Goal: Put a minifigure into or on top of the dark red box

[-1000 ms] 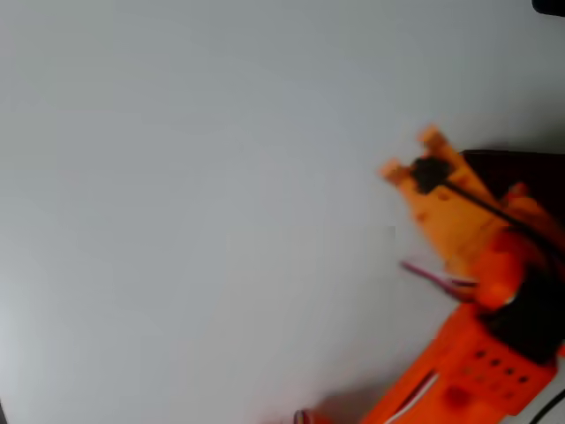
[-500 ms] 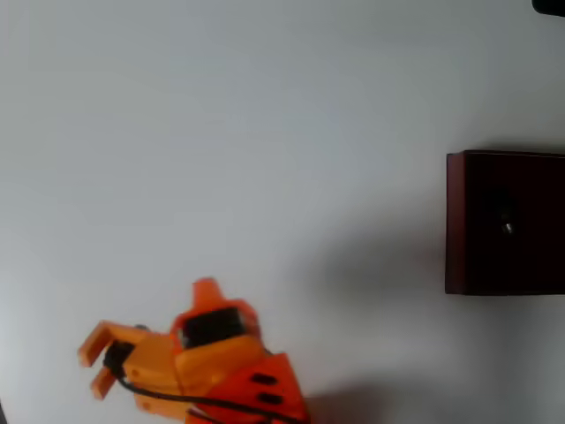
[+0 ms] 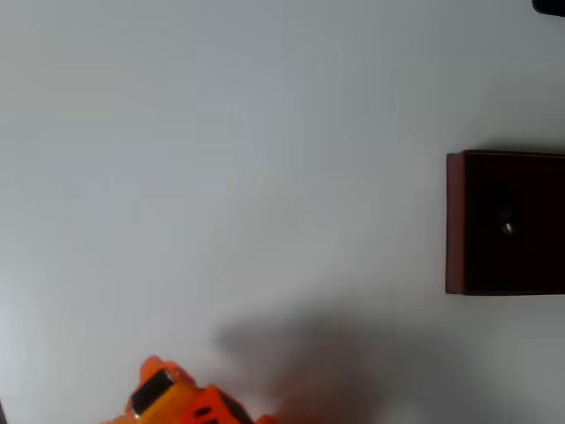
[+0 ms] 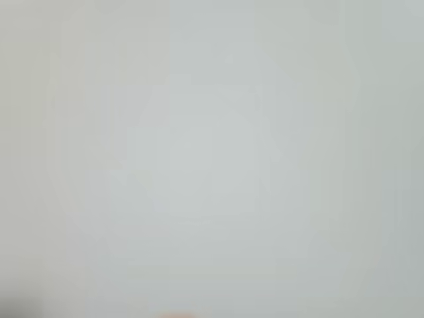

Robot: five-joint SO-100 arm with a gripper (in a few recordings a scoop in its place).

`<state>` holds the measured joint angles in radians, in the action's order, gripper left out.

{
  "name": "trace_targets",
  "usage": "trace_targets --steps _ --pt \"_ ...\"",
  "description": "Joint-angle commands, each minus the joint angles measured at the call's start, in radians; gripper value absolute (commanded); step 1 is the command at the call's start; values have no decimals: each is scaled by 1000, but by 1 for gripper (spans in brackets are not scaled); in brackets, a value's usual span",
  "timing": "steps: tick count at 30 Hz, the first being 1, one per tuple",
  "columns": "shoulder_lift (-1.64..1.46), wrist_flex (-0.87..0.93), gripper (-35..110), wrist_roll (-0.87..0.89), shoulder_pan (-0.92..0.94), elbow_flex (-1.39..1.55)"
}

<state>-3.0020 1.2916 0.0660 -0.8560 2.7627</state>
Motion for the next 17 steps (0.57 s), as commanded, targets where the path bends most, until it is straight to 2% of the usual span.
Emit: trace_targets --steps 1,3,8,17 --pt "-413 123 0 -12 5 127" --pt "-339 66 0 -15 8 144" --pt "-408 9 0 -18 91 268" --pt "-408 17 0 -12 100 267"
